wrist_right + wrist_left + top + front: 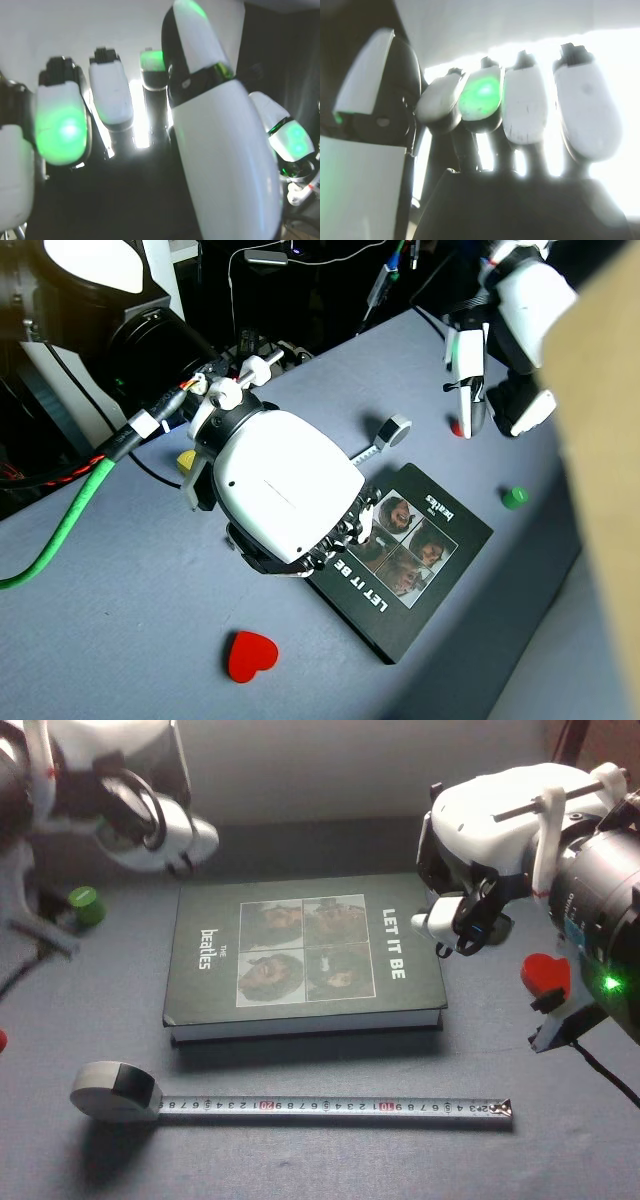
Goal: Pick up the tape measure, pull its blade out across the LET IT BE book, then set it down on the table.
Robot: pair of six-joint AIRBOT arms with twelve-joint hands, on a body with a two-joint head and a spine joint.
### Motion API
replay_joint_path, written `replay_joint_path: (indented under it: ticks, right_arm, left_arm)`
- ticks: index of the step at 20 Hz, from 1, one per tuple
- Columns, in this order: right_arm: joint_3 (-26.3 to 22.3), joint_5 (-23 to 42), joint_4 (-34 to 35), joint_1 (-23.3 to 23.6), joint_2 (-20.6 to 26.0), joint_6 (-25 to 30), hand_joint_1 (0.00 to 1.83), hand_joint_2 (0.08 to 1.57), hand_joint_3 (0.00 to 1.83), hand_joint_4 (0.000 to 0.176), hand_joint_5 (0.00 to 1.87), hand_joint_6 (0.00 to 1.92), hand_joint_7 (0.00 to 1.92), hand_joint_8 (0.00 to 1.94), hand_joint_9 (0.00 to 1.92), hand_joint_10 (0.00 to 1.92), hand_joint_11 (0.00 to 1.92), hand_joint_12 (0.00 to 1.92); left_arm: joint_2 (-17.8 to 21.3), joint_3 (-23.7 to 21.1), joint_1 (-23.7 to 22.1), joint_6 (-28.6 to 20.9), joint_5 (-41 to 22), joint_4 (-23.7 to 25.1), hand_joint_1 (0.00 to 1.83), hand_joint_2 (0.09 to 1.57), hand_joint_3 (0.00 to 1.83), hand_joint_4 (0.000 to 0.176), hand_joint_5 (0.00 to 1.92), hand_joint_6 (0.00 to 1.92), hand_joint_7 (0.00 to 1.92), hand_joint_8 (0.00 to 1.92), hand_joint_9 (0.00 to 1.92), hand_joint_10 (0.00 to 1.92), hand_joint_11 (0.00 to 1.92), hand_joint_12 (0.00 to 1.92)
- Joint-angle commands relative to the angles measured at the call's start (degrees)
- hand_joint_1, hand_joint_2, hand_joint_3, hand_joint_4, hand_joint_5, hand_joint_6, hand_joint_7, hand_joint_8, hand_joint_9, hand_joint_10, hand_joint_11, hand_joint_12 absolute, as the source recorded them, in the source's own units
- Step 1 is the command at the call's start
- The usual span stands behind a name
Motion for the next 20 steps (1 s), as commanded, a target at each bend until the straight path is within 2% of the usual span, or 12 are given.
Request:
replay_joint_path:
  ticks: [1,4,6,7,8,9,13,15,17,18,19,20]
  right_arm:
    - [-0.43,-1.62,-4.93,0.90,0.22,0.27,0.86,1.36,0.01,0.176,1.23,1.92,1.43,1.94,1.61,1.92,1.83,1.92]
    - [-0.67,-1.18,-4.93,0.83,0.21,0.15,0.86,1.38,0.01,0.176,1.24,1.92,1.47,1.94,1.66,1.92,1.88,1.92]
    - [-0.67,-0.88,-4.94,0.64,0.25,-0.06,0.86,1.38,0.00,0.176,1.24,1.92,1.49,1.94,1.69,1.92,1.90,1.92]
    - [-0.67,-0.82,-4.94,0.59,0.25,-0.17,0.89,1.37,0.00,0.176,1.25,1.92,1.50,1.94,1.69,1.92,1.90,1.92]
    - [-0.67,-0.65,-4.94,0.54,0.25,-0.22,0.92,1.36,0.00,0.176,1.26,1.92,1.50,1.94,1.70,1.92,1.91,1.92]
    - [-0.67,-0.53,-4.94,0.52,0.25,-0.24,0.95,1.35,0.00,0.176,1.27,1.92,1.51,1.94,1.70,1.92,1.92,1.92]
    - [-0.67,-0.04,-4.95,0.30,0.35,-0.42,0.95,1.35,0.00,0.176,1.29,1.92,1.54,1.94,1.75,1.92,1.92,1.92]
    - [-0.67,0.21,-4.95,0.25,0.35,-0.54,0.92,1.37,0.01,0.176,1.30,1.92,1.56,1.94,1.77,1.92,1.92,1.92]
    - [-0.67,0.27,-4.95,0.26,0.38,-0.60,0.98,1.36,0.00,0.176,1.29,1.92,1.56,1.94,1.80,1.92,1.92,1.92]
    - [-0.67,0.38,-4.95,0.27,0.38,-0.62,1.00,1.35,0.00,0.176,1.30,1.92,1.57,1.94,1.81,1.92,1.92,1.92]
    - [-0.67,0.50,-4.95,0.25,0.39,-0.64,1.02,1.33,0.00,0.176,1.32,1.92,1.57,1.94,1.81,1.92,1.92,1.92]
    - [-0.67,0.55,-4.95,0.21,0.39,-0.68,1.04,1.31,0.00,0.176,1.33,1.92,1.58,1.94,1.83,1.92,1.92,1.92]
  left_arm:
    - [-0.62,-0.82,-0.25,0.11,-4.29,2.40,0.84,1.28,0.00,0.078,1.21,1.92,1.28,1.92,1.45,1.92,1.53,1.92]
    - [-3.81,-4.85,1.13,-1.92,-12.88,1.11,0.85,1.24,0.00,0.076,1.12,1.92,1.19,1.92,1.36,1.92,1.45,1.92]
    - [-6.59,-5.92,1.52,-4.00,-15.98,0.42,0.85,1.21,0.00,0.083,1.04,1.92,1.10,1.92,1.27,1.92,1.36,1.92]
    - [-7.59,-6.15,1.50,-4.18,-17.70,0.11,0.85,1.20,0.00,0.095,1.01,1.92,1.06,1.92,1.23,1.92,1.33,1.92]
    - [-8.09,-6.25,1.41,-4.24,-18.43,-0.14,0.86,1.19,0.00,0.160,0.97,1.92,1.03,1.92,1.20,1.92,1.30,1.92]
    - [-8.43,-6.36,1.43,-4.41,-18.86,-0.26,0.86,1.18,0.00,0.173,0.94,1.92,1.00,1.92,1.17,1.92,1.27,1.92]
    - [-8.52,-7.15,2.68,-8.35,-21.12,0.54,0.89,1.13,0.00,0.176,0.95,1.92,0.98,1.92,1.15,1.92,1.27,1.92]
    - [-8.42,-7.09,2.42,-8.40,-21.17,0.59,0.89,1.12,0.00,0.176,1.01,1.92,1.04,1.92,1.21,1.92,1.31,1.92]
    - [-8.41,-6.94,1.76,-8.40,-21.17,0.69,0.87,1.11,0.00,0.175,1.11,1.92,1.14,1.92,1.33,1.92,1.42,1.92]
    - [-8.41,-6.92,1.63,-8.40,-21.17,0.79,0.89,1.10,0.00,0.169,1.15,1.92,1.19,1.92,1.37,1.92,1.47,1.92]
    - [-8.40,-6.91,1.52,-8.40,-21.16,0.80,0.90,1.08,0.00,0.032,1.21,1.92,1.24,1.92,1.42,1.92,1.52,1.92]
    - [-8.34,-6.90,1.44,-8.40,-21.16,0.81,0.90,1.08,0.00,0.000,1.24,1.92,1.26,1.92,1.45,1.92,1.55,1.92]
